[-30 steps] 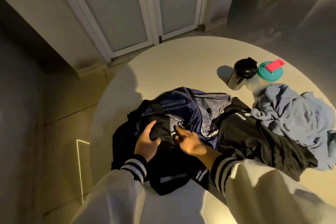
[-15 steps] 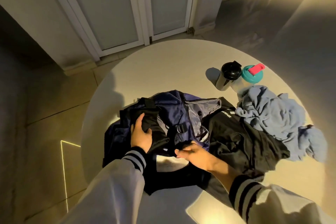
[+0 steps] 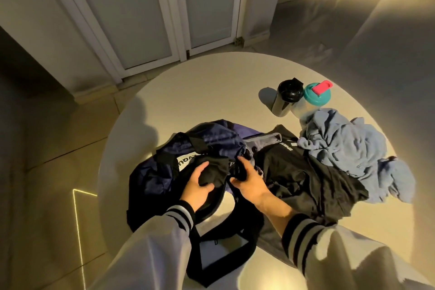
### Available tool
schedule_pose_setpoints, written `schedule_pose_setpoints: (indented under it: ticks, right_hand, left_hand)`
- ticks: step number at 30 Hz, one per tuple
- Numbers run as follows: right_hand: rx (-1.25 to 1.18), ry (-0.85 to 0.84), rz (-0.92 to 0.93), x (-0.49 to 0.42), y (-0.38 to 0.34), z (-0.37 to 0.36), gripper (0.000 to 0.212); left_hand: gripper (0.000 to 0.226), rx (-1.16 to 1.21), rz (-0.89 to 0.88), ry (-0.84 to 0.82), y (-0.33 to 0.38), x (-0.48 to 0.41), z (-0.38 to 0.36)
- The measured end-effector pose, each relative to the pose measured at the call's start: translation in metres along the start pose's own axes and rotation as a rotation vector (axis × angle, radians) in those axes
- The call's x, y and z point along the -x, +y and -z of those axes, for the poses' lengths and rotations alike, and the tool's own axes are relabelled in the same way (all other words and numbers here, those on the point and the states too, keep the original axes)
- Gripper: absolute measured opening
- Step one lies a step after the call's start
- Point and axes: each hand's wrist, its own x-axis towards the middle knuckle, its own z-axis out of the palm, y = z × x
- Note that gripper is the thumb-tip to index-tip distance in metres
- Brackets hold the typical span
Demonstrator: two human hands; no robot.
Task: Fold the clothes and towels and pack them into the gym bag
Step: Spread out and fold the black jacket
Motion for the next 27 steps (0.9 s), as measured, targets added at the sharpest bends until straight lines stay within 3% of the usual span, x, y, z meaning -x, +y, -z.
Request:
schedule_pose_setpoints:
  ticks: [2, 5, 10, 14, 16, 19, 22, 23, 27]
  right_hand:
    - [-0.230, 0.038, 0.013, 0.004, 0.000, 0.009, 0.061]
    - [-0.366, -0.072, 0.035, 0.013, -0.007, 0.029, 0.065]
    - [-0.266, -0.010, 0.038, 0.015, -0.005, 0.039, 0.063]
    - [-0.064, 0.106, 0.028, 0.014, -0.001, 0.032, 0.071]
    - [-0.040, 0.102, 0.045, 0.017, 0.002, 0.031, 0.075]
    - [-0.157, 0.013, 0.111, 0.022, -0.001, 0.037, 0.082]
    - [-0.202, -0.088, 0.176, 0.023, -0.004, 0.047, 0.086]
    - [-0.185, -0.096, 0.180, 0.021, -0.001, 0.050, 0.086]
    - [-0.022, 0.013, 0.108, 0.018, 0.020, 0.051, 0.077]
  left_hand:
    - [0.062, 0.044, 0.055, -0.002, 0.000, -0.005, -0.006]
    - [0.054, 0.080, 0.102, 0.009, 0.001, -0.014, -0.018]
    - [0.059, 0.193, 0.048, 0.168, 0.005, -0.018, -0.045]
    - [0.056, 0.019, 0.118, 0.246, 0.000, -0.025, -0.059]
    - [0.054, -0.045, 0.273, 0.210, 0.006, -0.027, -0.059]
    - [0.054, -0.103, 0.354, 0.195, 0.011, -0.035, -0.057]
    - [0.069, -0.354, 0.326, 0.069, 0.012, -0.037, -0.062]
    - [0.064, -0.392, 0.286, 0.033, 0.013, -0.035, -0.062]
    - [0.059, -0.262, 0.174, 0.071, 0.018, -0.029, -0.062]
